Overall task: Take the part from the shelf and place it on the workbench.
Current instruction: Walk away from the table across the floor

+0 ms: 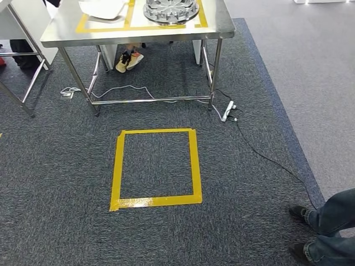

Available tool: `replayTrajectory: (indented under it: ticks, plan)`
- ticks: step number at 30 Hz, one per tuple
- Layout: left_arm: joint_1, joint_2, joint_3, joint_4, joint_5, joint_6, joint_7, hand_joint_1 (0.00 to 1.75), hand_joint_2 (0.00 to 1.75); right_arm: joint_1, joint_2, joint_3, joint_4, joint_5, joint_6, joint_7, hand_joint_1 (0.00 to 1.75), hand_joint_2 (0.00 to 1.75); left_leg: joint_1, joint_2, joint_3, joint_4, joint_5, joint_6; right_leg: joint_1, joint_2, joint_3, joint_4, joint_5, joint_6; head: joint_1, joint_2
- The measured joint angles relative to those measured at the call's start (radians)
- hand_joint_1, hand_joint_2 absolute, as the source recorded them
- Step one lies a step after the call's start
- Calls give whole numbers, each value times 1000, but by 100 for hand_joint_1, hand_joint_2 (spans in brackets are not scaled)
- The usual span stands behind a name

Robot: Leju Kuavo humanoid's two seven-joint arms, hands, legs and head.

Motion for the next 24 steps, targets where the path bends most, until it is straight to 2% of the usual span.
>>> replayTrajectory:
  ticks: [10, 16, 19, 21, 23, 24]
  plan:
    - [0, 0, -1, 0, 0, 0, 8, 0, 0, 0, 0, 0, 0, 16, 6, 0, 0, 0, -4, 0, 2, 2, 0, -2, -4, 0, 4, -1, 1, 1, 0, 0]
    - [0, 1, -1, 0, -1, 0, 8, 0, 0, 0, 0, 3, 0, 32, 10, 3, 0, 0, -9, 0, 0, 10, -5, 8, -10, 0, 6, -4, 5, 11, 0, 0]
    - [0, 0, -1, 0, -3, 0, 8, 0, 0, -1, 0, 5, 0, 37, 11, 5, 0, 0, -5, -1, 6, -6, 5, 20, -10, -2, 7, -8, 4, 22, 0, 0]
    - [0, 0, -1, 0, -5, 0, 8, 0, 0, -2, 0, 6, 0, 37, 11, 5, 0, 0, 2, -4, 13, -23, 17, 29, -9, -2, -20, 44, -31, 28, 4, 0]
    - [1, -1, -1, 0, -6, 0, 8, 0, 0, -3, 0, 6, 0, 37, 11, 5, 0, 0, 5, -9, 13, -26, 20, 32, -11, -1, -83, 172, -90, 35, 8, 0]
    - [3, -1, -2, 0, -6, 0, 8, 0, 0, -2, 0, 6, 0, 37, 11, 5, 0, 0, 5, -13, 13, -26, 19, 31, -14, -1, -113, 231, -108, 38, 8, 0]
